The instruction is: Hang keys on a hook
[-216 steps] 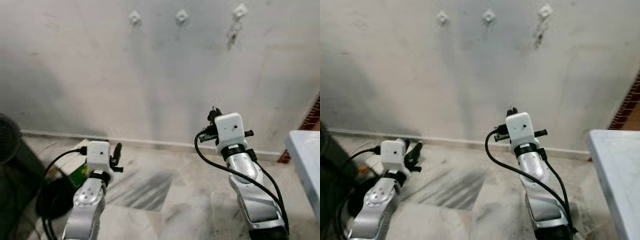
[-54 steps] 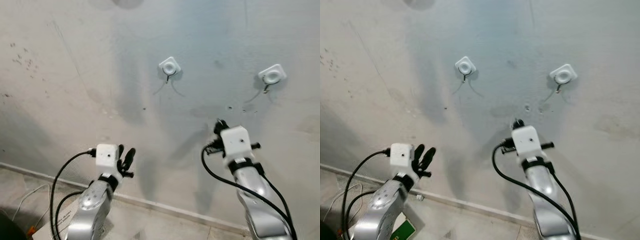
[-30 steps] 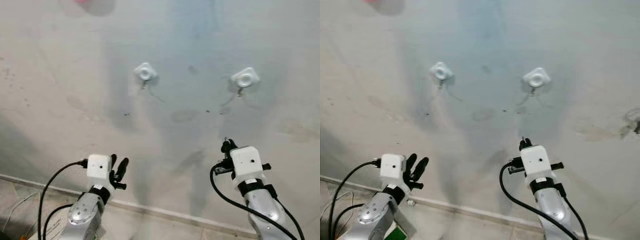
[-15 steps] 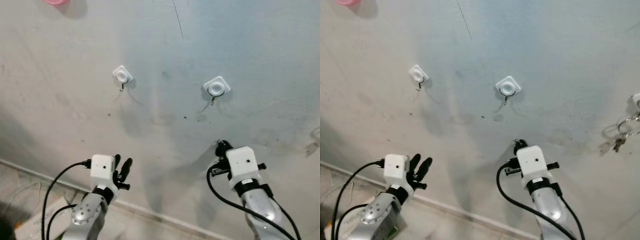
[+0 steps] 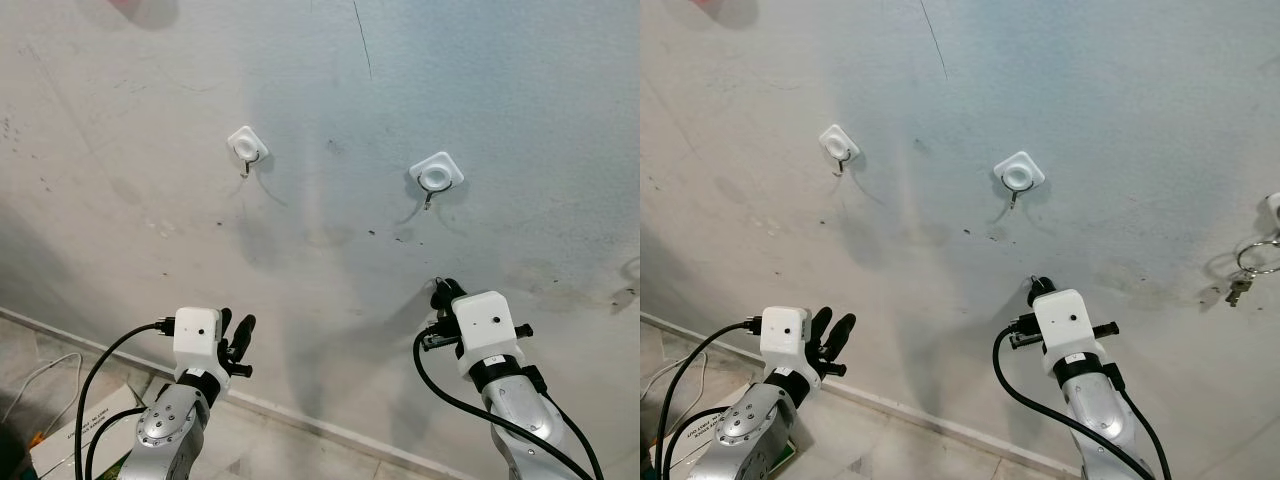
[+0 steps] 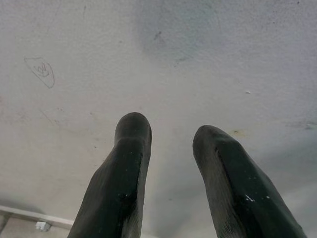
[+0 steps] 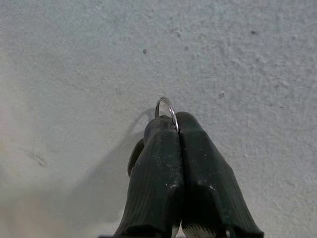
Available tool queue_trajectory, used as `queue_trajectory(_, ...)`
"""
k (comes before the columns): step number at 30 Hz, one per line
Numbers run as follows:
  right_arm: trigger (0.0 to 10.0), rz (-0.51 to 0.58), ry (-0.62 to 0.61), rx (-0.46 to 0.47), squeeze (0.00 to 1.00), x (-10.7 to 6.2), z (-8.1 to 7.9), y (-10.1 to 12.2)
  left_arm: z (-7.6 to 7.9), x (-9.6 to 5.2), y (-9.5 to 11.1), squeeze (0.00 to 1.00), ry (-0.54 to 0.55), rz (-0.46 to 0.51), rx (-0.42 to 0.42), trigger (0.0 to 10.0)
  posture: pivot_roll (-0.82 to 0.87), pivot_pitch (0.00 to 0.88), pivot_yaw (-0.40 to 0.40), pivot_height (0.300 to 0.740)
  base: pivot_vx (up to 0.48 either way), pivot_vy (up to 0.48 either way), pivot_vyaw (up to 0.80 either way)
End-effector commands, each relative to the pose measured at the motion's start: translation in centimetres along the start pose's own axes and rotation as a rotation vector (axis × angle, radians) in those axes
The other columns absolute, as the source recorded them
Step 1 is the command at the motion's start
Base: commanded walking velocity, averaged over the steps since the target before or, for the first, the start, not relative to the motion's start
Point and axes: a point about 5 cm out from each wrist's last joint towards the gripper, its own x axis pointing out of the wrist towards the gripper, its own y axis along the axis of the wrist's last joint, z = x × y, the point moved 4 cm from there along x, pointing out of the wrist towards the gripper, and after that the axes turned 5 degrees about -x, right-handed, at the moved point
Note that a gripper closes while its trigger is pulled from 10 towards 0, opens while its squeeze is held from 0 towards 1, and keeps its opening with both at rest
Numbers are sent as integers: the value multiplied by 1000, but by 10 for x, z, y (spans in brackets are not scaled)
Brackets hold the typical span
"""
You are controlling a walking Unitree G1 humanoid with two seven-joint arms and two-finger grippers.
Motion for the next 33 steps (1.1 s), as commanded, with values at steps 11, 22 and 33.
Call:
queue_trajectory(11, 10000, 25, 3, 2, 0, 3, -2, 7, -3, 1, 2, 0, 6, -5, 5, 10000, -66, 0, 91, 740, -324, 0, 0)
queue_trajectory(22, 10000, 27, 3, 4, 0, 4, -2, 8, -5, 4, 4, 0, 2, 5, -9, 10000, -67, 0, 91, 740, -73, 0, 0)
queue_trajectory(33, 10000, 32, -1, 6, 0, 7, -2, 9, -9, 8, 8, 0, 8, 10, -27, 10000, -71, 0, 94, 740, 0, 0, 0)
